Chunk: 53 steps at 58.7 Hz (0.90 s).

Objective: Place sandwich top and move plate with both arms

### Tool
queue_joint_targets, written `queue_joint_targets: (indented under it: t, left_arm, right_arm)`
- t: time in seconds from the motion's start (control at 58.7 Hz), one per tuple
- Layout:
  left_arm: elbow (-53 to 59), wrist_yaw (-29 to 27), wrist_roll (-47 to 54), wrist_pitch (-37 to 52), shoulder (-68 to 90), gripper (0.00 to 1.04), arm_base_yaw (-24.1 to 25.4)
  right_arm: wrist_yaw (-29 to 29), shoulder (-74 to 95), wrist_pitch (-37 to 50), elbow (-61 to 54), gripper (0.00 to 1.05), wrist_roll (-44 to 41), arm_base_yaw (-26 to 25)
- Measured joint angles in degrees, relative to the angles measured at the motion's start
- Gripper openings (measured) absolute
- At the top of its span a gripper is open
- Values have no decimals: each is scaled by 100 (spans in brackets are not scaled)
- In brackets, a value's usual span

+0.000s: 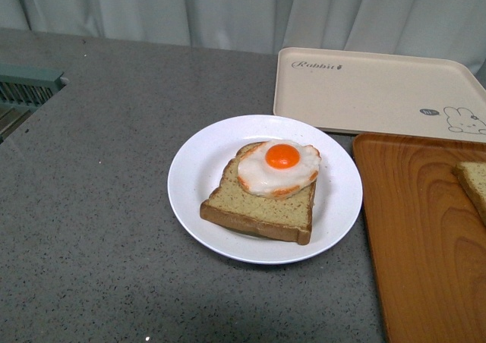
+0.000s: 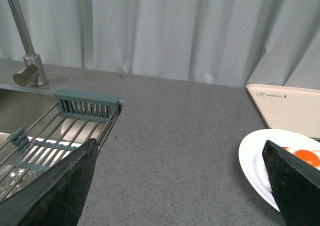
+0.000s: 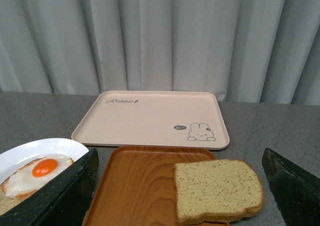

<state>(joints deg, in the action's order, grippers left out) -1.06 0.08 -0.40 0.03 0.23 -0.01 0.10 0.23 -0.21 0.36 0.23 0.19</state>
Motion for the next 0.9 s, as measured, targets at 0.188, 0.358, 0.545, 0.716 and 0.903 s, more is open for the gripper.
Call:
queue_joint_targets:
  t: [0.188, 0.358, 0.545, 0.716, 0.903]
  left_arm:
    - [0, 0, 0, 0, 0, 98, 0]
    - [0, 0, 0, 0, 0, 98, 0]
    - [0, 0, 0, 0, 0, 98, 0]
    - [0, 0, 0, -2, 0, 98, 0]
    - [0, 0, 0, 0, 0, 98, 0]
  right_arm:
    - [0, 0, 0, 2, 96, 0, 0]
    - [0, 0, 0, 2, 96, 0, 0]
    - [0, 0, 0, 2, 96, 0, 0]
    - [0, 0, 0, 2, 96, 0, 0]
    - [0, 0, 0, 2, 96, 0, 0]
